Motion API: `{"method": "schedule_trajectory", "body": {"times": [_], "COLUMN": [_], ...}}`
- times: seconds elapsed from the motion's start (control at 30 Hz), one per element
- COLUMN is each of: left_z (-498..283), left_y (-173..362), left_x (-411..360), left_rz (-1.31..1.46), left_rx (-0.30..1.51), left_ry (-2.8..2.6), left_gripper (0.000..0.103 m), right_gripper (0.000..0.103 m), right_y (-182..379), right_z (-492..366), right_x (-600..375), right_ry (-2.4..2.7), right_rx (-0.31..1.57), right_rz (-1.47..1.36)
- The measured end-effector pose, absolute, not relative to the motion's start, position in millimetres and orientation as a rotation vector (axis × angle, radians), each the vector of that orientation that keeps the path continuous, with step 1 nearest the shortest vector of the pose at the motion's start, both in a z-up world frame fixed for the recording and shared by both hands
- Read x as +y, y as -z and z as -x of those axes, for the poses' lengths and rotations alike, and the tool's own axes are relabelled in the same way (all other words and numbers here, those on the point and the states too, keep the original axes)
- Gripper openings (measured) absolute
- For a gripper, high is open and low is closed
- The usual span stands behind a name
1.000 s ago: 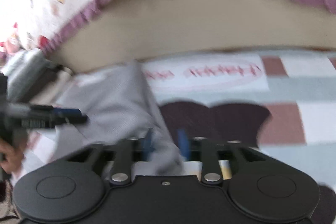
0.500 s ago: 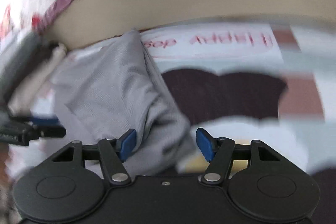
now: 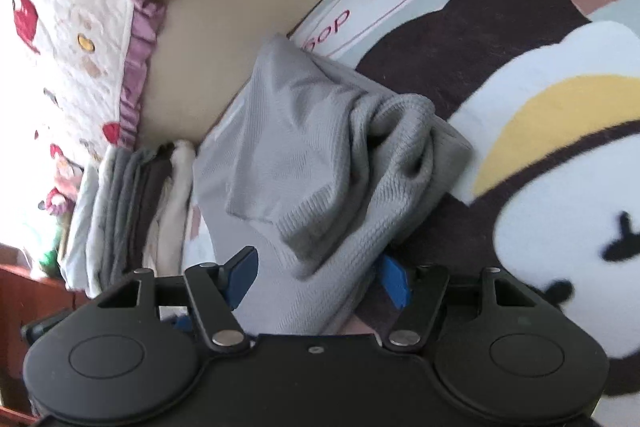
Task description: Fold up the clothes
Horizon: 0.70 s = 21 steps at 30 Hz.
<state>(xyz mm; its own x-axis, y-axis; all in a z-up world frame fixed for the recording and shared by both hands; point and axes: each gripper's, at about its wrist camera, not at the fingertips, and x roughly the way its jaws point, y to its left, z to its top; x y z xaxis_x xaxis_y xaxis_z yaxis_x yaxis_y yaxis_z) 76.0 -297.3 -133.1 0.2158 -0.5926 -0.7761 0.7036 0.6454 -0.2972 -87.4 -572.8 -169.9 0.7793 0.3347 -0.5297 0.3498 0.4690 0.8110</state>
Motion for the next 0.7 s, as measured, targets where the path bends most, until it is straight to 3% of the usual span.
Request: {"method": "schedule_trajectory", "body": {"times": [0.2,0.23,0.27,0.33,0.37,0.47,0.7], "left_z": [-79,-78,-78,-78,-77,-76,-62], "left_y": [133,132,132,131,130,127,113], "left_x": [-297,-297,-297,-297,-297,-298,-304], "left_rz": [-0.129,-0.126,-0.124,-0.12,-0.12,-0.115,-0.17], "left_rx": [0.996,0.994,0.991,0.984,0.977,0.951,0.804], "left_ry": [0.908,0.907,0.909,0.912,0.918,0.945,0.948], "left_gripper": [0.069,0.069,0.069,0.069,0.069,0.068,0.066], "right_gripper": [0.072,0.069,0.053,0.032,0.029,0.022,0.02], "right_y": [169,168,166,162,160,153,121], "right_z": [77,76,74,72,72,72,56], "right_x": [-580,-580,-579,-576,-577,-579,-580], "right_ry": [0.031,0.032,0.028,0.014,0.01,-0.005,-0.044], "right_rx": [0.707,0.705,0.7,0.696,0.698,0.708,0.705], "right_rz": [-1.15,-1.149,-1.132,-1.084,-1.075,-1.059,-0.986]}}
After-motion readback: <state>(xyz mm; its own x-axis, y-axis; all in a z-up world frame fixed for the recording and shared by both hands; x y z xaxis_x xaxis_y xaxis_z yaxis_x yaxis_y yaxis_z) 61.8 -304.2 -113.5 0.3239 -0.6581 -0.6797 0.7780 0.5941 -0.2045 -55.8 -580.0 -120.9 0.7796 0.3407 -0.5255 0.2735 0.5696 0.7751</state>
